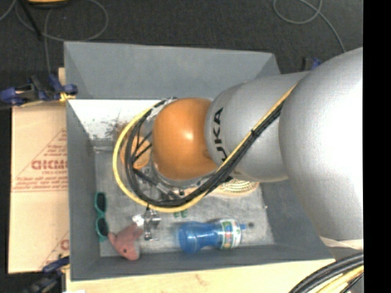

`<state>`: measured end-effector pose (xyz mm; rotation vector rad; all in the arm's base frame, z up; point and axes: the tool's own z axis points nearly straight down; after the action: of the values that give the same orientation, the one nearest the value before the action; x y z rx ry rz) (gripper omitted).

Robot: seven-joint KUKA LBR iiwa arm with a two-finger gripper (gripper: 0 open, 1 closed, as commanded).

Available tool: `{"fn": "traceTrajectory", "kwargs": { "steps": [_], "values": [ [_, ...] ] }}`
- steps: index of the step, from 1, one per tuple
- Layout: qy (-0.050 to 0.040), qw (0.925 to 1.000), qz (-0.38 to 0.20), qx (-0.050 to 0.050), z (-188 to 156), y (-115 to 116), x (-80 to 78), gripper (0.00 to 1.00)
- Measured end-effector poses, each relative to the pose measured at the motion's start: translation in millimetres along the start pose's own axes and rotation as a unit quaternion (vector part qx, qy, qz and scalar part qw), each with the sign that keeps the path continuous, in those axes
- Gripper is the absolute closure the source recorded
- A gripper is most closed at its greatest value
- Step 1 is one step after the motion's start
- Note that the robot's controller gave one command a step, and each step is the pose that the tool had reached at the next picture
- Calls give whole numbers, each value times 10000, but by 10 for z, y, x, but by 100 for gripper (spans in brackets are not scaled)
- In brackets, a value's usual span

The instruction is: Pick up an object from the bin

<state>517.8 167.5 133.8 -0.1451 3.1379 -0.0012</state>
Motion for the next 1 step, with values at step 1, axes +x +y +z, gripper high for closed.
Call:
{"fn": "traceTrajectory", "kwargs": {
  "steps": [1],
  "values": [
    [-46, 9988, 495, -26, 614, 7, -106, 100]
  ]
}}
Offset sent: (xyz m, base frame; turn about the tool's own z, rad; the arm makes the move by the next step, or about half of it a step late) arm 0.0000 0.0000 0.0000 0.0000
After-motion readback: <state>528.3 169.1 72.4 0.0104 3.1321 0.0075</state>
